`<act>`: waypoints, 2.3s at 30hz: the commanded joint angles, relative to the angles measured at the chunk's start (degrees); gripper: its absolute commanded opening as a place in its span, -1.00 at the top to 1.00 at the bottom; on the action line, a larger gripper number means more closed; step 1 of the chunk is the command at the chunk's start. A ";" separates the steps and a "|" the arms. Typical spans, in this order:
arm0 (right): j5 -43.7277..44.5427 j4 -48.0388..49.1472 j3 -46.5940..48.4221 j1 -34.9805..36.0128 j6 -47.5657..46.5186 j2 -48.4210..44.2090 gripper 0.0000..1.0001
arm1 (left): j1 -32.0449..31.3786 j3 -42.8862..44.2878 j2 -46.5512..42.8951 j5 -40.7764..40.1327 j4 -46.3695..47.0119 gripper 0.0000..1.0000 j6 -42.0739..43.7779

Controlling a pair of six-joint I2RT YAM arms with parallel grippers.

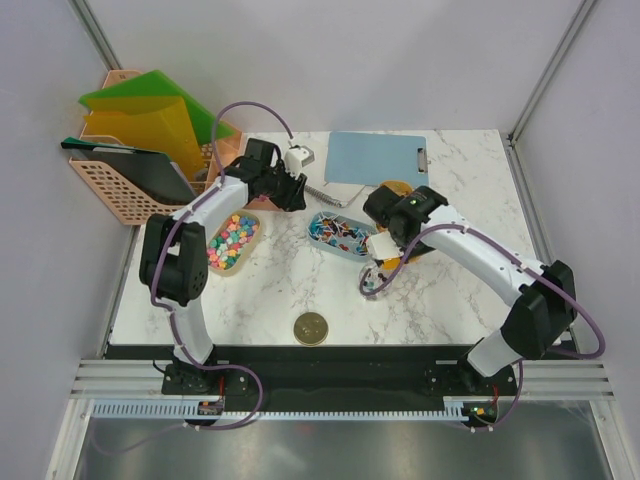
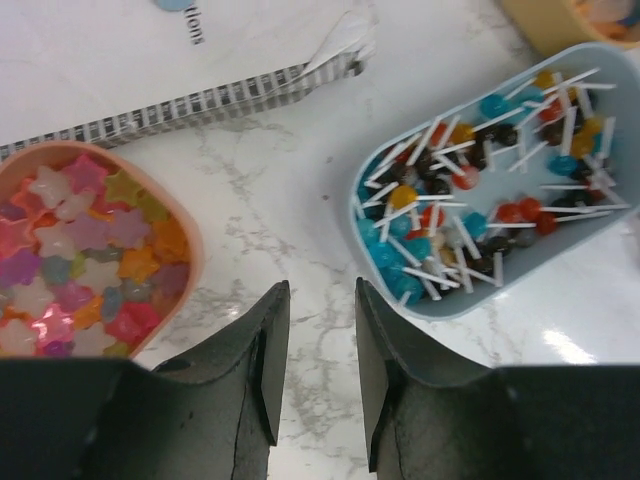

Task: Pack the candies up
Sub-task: Place the fake candies in the packing bottle, then adjust the spatula.

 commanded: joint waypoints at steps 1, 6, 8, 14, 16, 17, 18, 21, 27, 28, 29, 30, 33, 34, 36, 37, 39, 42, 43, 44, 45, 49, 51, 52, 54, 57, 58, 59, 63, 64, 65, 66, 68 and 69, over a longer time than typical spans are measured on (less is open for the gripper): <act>-6.28 -4.78 9.88 -1.94 3.19 -0.11 0.99 | 0.90 2.85 -4.31 11.04 0.02 0.20 -7.38; -21.51 5.73 12.83 -5.65 9.36 2.02 1.00 | 2.57 6.36 -1.25 33.42 2.02 0.05 -26.09; -22.23 9.71 9.05 -5.56 9.09 0.70 0.99 | 2.75 6.80 0.86 36.38 3.09 -0.01 -31.53; -24.16 13.77 9.92 -6.26 11.55 2.64 1.00 | 2.66 6.10 2.54 38.58 6.08 0.03 -33.85; -23.99 14.74 10.71 -6.26 11.82 3.25 1.00 | 2.40 5.84 2.98 39.02 6.17 0.04 -33.85; -24.07 15.09 10.97 -6.52 11.82 3.42 1.00 | 2.22 5.66 2.98 39.02 6.17 0.04 -33.33; -24.33 16.05 11.15 -6.70 11.82 3.51 1.00 | 2.14 5.49 3.07 38.76 6.17 0.04 -33.15; -24.78 17.46 11.77 -6.88 12.08 4.21 1.00 | 1.87 4.61 3.25 38.93 6.17 0.04 -33.15; -25.56 19.04 14.58 -6.96 13.58 6.94 1.00 | 0.73 4.26 3.51 39.02 6.08 0.04 -32.80; -26.00 19.31 15.01 -6.88 13.58 7.29 1.00 | 0.38 4.26 3.42 38.94 6.08 0.04 -32.80; -25.83 19.57 15.37 -6.62 13.75 7.73 1.00 | 0.12 4.17 3.68 39.02 5.99 0.05 -32.71; -25.74 20.18 15.81 -6.61 14.01 8.60 1.00 | 0.03 4.17 3.69 38.76 5.91 0.05 -32.62; -26.09 20.54 18.18 -6.44 14.02 9.75 0.99 | -0.24 4.34 4.12 38.67 5.90 0.10 -32.71; -26.18 20.71 18.44 -6.35 13.93 9.93 1.00 | -0.33 4.43 4.30 38.76 5.99 0.14 -32.80; -26.71 20.89 18.62 -6.26 13.75 9.76 1.00 | -0.24 4.69 4.74 39.19 6.17 0.26 -33.15; -26.80 20.98 18.54 -6.35 13.75 9.67 0.99 | -0.33 4.61 5.00 39.28 6.43 0.30 -33.32; -26.89 21.24 18.27 -6.09 13.93 9.23 1.00 | -0.24 4.61 5.44 40.51 7.31 0.52 -34.37; -27.32 21.33 16.44 -5.82 14.37 8.53 1.00 | -0.15 4.35 6.14 43.92 9.33 0.81 -36.48; -27.85 21.16 15.90 -5.82 14.45 8.18 0.99 | -0.06 4.26 6.67 45.95 10.90 0.91 -37.36; -28.46 21.24 15.12 -5.82 14.98 7.48 0.90 | 0.02 4.08 6.94 48.05 11.52 0.95 -37.80; -29.69 21.94 14.06 -6.08 16.11 5.29 0.54 | 0.11 3.65 7.20 52.60 12.92 0.95 -38.50; -46.70 25.54 5.46 -15.99 18.06 -5.51 0.02 | 1.16 1.10 8.78 61.77 20.13 0.95 -44.04; -63.66 32.12 -1.11 -26.15 19.89 -14.04 -0.46 | 1.43 1.00 9.66 65.64 21.19 0.95 -44.48; -68.58 34.32 -2.89 -28.65 21.56 -16.24 -0.53 | 1.52 1.18 10.18 66.96 21.81 0.95 -46.14; -78.36 34.70 -3.79 -32.78 21.58 -18.55 -0.54 | 1.52 1.27 11.94 71.27 23.74 0.95 -48.34; -85.38 30.92 -0.82 -33.25 20.61 -16.80 -0.52 | 1.52 0.92 12.91 73.12 27.07 0.95 -50.81; -86.81 30.13 0.07 -33.33 20.35 -16.09 -0.51 | 1.43 0.66 12.83 73.30 28.22 0.95 -52.73; -88.13 29.08 1.21 -33.25 20.26 -15.22 -0.50 | 1.43 0.48 13.00 73.39 29.19 0.95 -53.62; -90.95 21.62 7.88 -33.16 14.04 -8.80 -0.47 | 1.34 -0.58 13.09 73.04 35.34 0.95 -58.98; -90.61 19.59 8.77 -33.24 12.10 -7.75 -0.47 | 1.34 -0.75 13.09 73.04 36.83 0.95 -60.12; -90.35 17.14 9.47 -33.16 10.52 -6.08 -0.47 | 1.34 -0.84 13.00 73.04 37.02 0.95 -60.39; -89.91 16.07 10.44 -33.16 8.24 -5.54 -0.47 | 1.34 -0.84 12.92 73.04 37.19 0.95 -60.57; -89.55 13.26 11.15 -33.16 5.24 -4.05 -0.47 | 1.34 -0.93 12.74 72.95 37.72 0.95 -60.92; -89.29 12.81 11.76 -33.07 4.10 -3.78 -0.46 | 1.34 -1.02 12.65 72.95 37.98 0.95 -61.18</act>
